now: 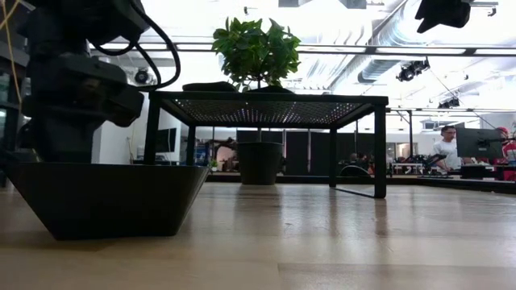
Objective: Pick & Place Mini shaped plates
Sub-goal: Stack the black leaf-shaped plate on top of the other black leaf-shaped plates on the shelf
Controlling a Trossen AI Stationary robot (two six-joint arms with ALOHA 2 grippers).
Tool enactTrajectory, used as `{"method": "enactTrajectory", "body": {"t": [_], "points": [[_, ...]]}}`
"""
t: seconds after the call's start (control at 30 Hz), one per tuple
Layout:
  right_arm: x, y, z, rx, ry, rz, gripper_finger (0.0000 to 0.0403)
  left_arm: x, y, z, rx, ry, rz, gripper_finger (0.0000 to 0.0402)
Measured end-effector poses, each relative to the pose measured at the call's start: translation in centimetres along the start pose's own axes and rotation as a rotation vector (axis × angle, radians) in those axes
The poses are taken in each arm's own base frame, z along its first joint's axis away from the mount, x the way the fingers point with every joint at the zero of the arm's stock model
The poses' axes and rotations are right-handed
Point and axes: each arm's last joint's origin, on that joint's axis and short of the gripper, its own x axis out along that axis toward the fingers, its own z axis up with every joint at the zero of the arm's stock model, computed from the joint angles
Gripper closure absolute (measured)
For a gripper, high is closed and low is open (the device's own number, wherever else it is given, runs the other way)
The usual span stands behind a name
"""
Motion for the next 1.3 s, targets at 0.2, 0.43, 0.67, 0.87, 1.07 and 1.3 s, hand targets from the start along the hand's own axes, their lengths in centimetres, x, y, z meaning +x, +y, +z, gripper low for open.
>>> {"method": "enactTrajectory", "body": {"t": [0.2, 0.43, 0.67, 0.87, 1.07, 1.3], "points": [[0.0, 0.0, 0.0, 0.0, 0.0, 0.0, 0.0249, 0.0, -0.1, 0.0, 0.004, 0.01, -0.009, 0.0397], [0.0, 0.0, -0.1, 0.003, 0.008, 0.0, 0.0249, -0.1, -0.1, -0.1, 0.033, 0.028, -0.02, 0.04], [0.0, 0.0, -0.2, 0.004, 0.017, -0.003, 0.0249, -1.8, -1.6, 0.2, 0.09, 0.009, -0.067, 0.0401], [0.0, -0.1, -0.2, 0.005, 0.024, -0.005, 0.0249, -4.5, -3.7, -0.5, 0.139, 0.03, -0.041, 0.0401], [0.0, -0.1, -0.2, 0.003, 0.023, -0.005, 0.0249, -7.8, -6.7, -0.8, 0.189, -0.04, -0.073, 0.0401], [0.0, -0.1, -0.2, 0.001, 0.022, -0.005, 0.0249, -12.8, -10.2, 0.6, 0.253, -0.352, -0.143, 0.0401]]}}
